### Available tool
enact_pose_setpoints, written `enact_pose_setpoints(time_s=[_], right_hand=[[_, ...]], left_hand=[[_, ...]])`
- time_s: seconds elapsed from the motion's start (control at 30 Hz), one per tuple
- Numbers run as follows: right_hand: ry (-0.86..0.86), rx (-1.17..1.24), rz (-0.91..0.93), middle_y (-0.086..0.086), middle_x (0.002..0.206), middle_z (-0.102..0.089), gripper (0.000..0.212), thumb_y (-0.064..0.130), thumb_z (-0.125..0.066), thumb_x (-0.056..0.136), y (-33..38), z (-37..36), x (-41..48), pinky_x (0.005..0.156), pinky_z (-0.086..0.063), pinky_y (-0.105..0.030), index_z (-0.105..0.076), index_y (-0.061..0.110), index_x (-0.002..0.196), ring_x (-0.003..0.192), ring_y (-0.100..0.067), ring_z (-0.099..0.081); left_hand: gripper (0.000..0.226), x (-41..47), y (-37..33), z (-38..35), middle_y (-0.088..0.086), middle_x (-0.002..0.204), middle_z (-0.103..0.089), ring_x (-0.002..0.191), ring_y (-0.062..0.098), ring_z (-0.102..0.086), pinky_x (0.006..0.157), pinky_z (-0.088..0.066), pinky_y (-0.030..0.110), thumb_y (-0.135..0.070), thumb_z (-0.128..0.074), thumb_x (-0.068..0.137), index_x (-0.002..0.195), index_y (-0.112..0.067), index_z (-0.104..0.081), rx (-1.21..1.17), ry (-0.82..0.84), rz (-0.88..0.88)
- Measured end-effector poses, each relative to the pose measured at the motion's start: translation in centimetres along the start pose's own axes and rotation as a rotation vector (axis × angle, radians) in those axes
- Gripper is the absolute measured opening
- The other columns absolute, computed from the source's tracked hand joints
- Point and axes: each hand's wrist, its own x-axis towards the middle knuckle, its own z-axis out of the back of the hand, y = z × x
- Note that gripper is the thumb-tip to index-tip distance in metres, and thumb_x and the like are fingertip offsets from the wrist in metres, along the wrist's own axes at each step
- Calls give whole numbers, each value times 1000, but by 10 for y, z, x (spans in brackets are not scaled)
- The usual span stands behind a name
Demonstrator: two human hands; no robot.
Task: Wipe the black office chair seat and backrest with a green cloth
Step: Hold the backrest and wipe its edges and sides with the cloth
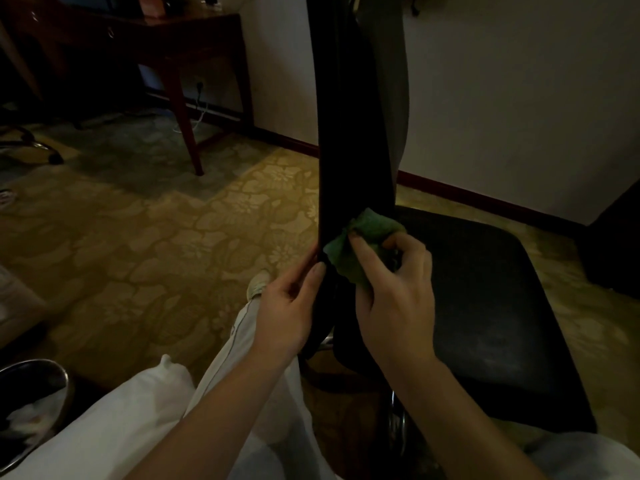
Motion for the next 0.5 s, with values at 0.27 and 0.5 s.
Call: enact_pose_setpoints(time_s=[0.27, 0.5], right_hand=[[286, -169, -52, -17, 117, -53, 59, 13, -77, 70, -10, -33, -67, 74, -54, -39, -63, 20, 127, 97, -31, -53], [233, -72, -75, -16, 119, -48, 56, 7, -72, 77, -15, -21, -64, 73, -55, -39, -61, 20, 130, 99, -30, -52]], left_hand=[[45, 0, -1, -2, -18, 124, -67, 119, -2, -59, 98, -51, 23, -45, -53, 93, 135, -30, -59, 29, -31, -5], [38, -1, 1, -3, -18, 123, -67, 117, -3, -60, 95, -52, 19, -36, -53, 98, 136, -31, -59, -4, -27, 30]])
